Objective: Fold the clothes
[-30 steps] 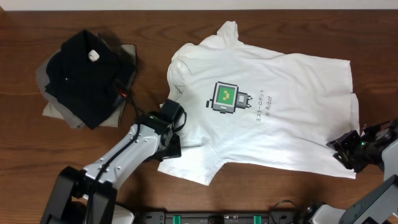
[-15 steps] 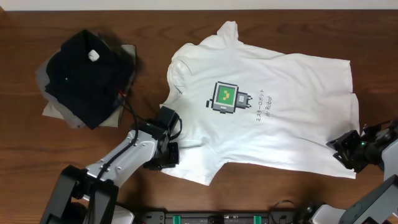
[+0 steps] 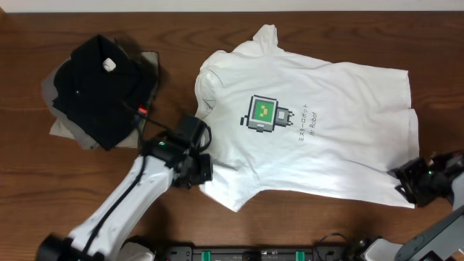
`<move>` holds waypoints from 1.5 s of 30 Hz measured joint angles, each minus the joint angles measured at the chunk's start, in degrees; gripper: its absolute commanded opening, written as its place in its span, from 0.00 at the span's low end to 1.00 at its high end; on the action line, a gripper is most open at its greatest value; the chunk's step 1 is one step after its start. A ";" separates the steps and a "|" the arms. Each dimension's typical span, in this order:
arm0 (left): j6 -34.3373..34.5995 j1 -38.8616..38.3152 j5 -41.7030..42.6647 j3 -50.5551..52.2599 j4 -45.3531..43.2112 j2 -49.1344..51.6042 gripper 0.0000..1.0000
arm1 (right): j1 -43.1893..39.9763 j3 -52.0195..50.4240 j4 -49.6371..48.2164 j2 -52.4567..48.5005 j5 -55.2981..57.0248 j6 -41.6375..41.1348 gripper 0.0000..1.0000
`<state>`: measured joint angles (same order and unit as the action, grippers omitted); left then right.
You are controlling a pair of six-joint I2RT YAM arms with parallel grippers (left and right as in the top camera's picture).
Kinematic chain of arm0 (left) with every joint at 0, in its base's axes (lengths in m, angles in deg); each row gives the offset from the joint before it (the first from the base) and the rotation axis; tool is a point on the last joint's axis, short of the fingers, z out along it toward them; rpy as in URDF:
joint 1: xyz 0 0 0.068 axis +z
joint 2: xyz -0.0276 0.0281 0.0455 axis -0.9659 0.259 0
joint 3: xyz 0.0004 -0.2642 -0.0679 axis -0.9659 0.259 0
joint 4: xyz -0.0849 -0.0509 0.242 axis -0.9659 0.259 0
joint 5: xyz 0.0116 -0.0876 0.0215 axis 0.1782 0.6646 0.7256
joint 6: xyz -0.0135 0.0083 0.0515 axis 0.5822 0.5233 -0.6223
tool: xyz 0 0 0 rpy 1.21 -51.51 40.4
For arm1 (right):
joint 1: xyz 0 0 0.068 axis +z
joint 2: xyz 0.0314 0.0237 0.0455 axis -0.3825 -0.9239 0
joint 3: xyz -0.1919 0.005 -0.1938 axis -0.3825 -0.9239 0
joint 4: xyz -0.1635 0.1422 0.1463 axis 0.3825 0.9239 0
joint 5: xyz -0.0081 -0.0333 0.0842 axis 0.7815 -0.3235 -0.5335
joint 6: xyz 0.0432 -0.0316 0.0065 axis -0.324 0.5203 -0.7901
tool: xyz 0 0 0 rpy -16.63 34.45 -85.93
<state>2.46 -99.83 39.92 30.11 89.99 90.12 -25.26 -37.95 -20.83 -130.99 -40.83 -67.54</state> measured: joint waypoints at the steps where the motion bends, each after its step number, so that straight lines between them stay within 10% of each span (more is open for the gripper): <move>1: 0.02 0.00 0.00 -0.26 0.02 -1.16 0.06 | -1.03 -0.02 0.57 0.00 0.87 -0.26 0.43; 17: 0.00 0.00 -0.24 -0.72 -1.14 -3.72 0.06 | -4.31 -8.76 -6.86 0.11 10.19 -5.42 0.40; 29: 0.00 0.00 -3.15 -1.62 1.33 -6.80 0.06 | -4.31 -8.98 -12.63 0.13 12.07 -6.56 0.01; 45: 0.02 0.00 -8.04 -7.85 12.52 -13.86 0.06 | -4.33 -0.76 -0.81 15.80 -4.00 -5.20 0.01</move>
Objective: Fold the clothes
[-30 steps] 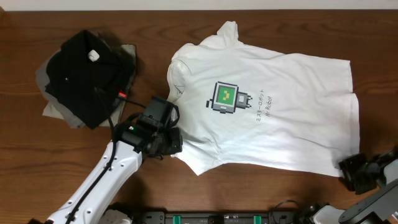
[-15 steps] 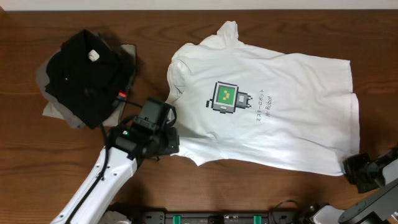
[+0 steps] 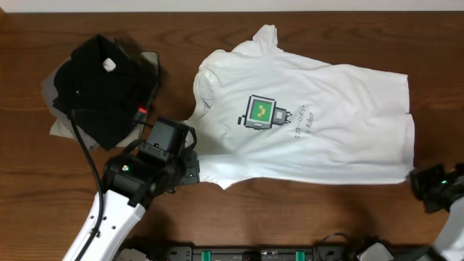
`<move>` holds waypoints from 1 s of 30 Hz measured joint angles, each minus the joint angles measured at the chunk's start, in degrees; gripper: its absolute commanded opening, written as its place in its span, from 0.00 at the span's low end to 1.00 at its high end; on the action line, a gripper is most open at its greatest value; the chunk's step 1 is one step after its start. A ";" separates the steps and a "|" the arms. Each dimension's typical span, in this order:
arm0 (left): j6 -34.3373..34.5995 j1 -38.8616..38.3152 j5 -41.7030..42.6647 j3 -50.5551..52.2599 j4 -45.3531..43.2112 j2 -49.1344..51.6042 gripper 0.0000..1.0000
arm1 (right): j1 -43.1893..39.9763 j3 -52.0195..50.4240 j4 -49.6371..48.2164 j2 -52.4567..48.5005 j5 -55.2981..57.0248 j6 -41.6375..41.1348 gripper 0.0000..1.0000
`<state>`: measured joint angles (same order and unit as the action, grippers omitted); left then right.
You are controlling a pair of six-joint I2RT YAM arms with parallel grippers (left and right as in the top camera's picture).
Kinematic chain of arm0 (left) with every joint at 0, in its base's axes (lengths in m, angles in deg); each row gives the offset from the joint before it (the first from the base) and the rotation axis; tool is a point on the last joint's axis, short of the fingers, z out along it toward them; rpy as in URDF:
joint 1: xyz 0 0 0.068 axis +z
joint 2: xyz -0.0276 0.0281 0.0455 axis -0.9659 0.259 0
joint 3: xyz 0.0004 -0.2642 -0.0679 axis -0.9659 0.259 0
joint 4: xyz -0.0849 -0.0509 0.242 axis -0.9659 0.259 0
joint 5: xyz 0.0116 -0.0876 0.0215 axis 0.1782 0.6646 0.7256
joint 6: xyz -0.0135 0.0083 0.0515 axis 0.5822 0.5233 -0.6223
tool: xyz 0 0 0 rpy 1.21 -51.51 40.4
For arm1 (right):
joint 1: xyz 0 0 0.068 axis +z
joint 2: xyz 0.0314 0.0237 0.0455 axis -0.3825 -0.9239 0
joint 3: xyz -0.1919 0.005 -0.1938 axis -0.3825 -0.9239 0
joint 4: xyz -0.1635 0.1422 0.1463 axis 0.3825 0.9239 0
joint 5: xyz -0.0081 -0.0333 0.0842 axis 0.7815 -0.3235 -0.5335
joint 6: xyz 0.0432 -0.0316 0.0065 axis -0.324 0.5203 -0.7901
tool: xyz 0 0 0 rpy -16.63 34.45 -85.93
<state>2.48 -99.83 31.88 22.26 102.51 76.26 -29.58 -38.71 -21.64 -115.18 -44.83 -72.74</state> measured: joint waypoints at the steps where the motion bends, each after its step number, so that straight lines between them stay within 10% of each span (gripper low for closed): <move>1: 0.00 0.00 -0.07 -0.04 0.02 0.02 0.06 | 0.02 1.57 1.29 0.94 0.09 0.00 0.01; 30: -23.80 0.00 -4.46 -0.39 -34.16 17.77 0.06 | 11.65 6.60 -21.51 -16.83 0.83 -9.11 0.01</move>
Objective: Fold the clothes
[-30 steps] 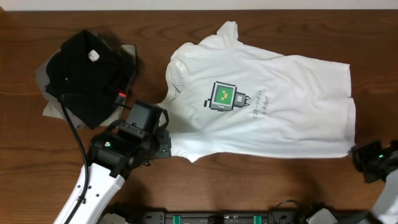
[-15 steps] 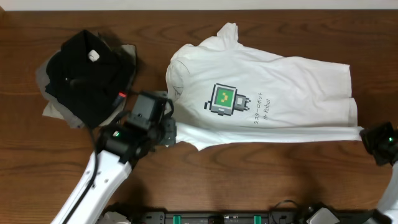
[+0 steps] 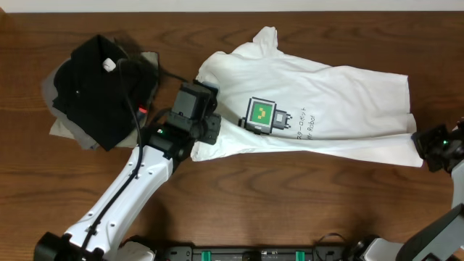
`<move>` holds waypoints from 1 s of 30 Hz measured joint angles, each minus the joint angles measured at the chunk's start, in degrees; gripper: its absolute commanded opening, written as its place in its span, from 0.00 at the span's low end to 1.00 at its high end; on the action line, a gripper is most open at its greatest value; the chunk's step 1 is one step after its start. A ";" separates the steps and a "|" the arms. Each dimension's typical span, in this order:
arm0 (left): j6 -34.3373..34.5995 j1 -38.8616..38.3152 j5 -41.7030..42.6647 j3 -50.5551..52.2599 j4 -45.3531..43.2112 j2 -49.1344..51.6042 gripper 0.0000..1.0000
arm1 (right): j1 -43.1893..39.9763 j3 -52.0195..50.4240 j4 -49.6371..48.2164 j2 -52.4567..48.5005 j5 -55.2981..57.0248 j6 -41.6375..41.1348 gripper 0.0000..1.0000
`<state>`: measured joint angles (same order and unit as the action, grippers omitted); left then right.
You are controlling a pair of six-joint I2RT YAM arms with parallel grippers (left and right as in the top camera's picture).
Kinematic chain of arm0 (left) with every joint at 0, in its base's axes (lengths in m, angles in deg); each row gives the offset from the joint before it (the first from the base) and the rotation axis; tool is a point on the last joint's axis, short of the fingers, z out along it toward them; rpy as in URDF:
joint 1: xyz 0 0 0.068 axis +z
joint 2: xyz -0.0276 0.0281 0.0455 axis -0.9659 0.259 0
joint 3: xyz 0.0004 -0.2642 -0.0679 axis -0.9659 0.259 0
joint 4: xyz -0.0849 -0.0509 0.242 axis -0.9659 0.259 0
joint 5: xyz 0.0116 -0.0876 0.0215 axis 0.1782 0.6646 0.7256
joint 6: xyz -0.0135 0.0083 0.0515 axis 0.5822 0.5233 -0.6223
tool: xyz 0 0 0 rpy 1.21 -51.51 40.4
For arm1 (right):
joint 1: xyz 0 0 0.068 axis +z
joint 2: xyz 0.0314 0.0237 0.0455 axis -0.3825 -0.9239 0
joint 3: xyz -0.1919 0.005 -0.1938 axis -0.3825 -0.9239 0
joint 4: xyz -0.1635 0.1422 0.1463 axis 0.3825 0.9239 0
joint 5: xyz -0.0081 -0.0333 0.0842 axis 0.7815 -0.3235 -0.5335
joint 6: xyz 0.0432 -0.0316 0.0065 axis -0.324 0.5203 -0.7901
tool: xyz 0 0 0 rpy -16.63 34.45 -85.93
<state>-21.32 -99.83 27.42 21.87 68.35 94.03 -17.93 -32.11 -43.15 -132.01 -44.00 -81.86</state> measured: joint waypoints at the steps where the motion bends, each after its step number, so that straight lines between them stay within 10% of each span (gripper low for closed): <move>1: -0.59 0.00 -0.04 -0.02 -0.96 0.31 0.06 | 0.00 0.00 -0.26 -0.20 0.07 -0.20 0.01; 30: -7.80 3.85 -2.58 -0.11 -30.49 15.87 0.06 | 3.15 0.00 -10.64 -8.24 3.85 -3.63 0.01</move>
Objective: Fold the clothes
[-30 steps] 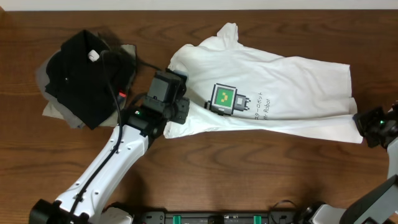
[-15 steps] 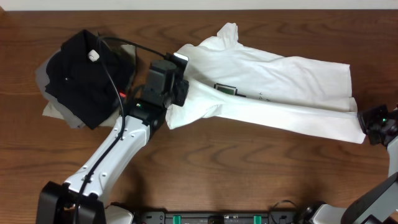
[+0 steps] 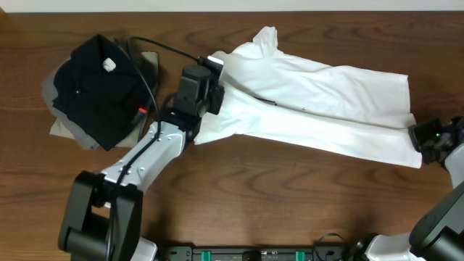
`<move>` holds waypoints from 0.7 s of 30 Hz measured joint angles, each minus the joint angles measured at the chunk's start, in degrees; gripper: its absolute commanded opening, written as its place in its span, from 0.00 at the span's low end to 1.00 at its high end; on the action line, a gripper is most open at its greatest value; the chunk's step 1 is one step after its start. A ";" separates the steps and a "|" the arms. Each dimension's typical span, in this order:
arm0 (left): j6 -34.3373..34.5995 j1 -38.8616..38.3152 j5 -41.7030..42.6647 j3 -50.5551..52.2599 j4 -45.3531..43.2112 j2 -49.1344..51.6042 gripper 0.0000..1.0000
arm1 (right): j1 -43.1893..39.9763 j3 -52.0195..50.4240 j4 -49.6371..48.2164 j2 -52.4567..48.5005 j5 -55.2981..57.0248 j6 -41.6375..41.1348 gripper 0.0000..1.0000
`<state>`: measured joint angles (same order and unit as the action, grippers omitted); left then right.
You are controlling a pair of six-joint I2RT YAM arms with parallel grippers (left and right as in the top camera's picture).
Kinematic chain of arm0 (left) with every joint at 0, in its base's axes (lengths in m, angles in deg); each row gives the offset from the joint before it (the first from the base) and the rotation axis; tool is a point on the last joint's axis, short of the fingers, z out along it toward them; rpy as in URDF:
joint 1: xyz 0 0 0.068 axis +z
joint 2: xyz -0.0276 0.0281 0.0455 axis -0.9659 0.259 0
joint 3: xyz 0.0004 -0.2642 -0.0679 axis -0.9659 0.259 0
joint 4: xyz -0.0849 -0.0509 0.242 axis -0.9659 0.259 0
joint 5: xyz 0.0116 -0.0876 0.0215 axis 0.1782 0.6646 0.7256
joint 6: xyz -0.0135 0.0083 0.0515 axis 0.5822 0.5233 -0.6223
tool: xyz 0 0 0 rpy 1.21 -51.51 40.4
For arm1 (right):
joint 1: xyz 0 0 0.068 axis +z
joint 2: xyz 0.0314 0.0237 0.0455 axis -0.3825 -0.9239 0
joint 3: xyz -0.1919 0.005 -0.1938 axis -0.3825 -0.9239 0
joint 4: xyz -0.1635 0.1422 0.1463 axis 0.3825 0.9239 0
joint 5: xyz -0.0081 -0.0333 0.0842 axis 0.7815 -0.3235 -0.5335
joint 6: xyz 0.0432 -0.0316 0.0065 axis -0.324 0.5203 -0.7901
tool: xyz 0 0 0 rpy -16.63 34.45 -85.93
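Observation:
A white T-shirt (image 3: 326, 109) lies across the far half of the table, folded lengthwise with its near half laid over the far half, so the print is hidden. My left gripper (image 3: 214, 81) sits on the shirt's left end by the collar, shut on the folded-over edge. At the far right, my right gripper (image 3: 419, 138) is shut on the hem corner of the upper layer. The fingertips of both are largely hidden by cloth and gripper bodies.
A pile of black folded clothes (image 3: 98, 87) rests on a grey cloth (image 3: 61, 127) at the far left, just left of the left arm. A black cable (image 3: 148, 72) loops over it. The table's front edge carries a black rail (image 3: 254, 254).
The left gripper has moved farther back and right with the shirt's near edge, covering the print. The shirt is now a narrower band. The right gripper shifted slightly back at the hem.
The shirt lay spread flat, print up, with both grippers at its near edge, left by the sleeve and right by the hem. Then the near edge stood lifted and drawn back, then halfway over the print. Now the near half covers the far half.

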<state>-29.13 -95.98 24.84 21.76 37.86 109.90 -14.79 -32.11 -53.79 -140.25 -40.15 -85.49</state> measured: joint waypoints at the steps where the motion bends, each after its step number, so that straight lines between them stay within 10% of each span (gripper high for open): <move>1: -0.02 0.00 0.00 0.00 -0.59 0.17 0.06 | 0.22 0.00 -0.52 0.00 -0.02 0.00 0.01; 21: 0.37 0.59 0.11 0.00 -11.45 0.26 0.06 | 0.33 0.00 -1.77 0.00 1.14 -0.15 0.01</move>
<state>-28.76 -95.39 24.95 21.76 26.40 110.16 -14.46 -32.11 -55.56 -140.25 -39.01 -85.64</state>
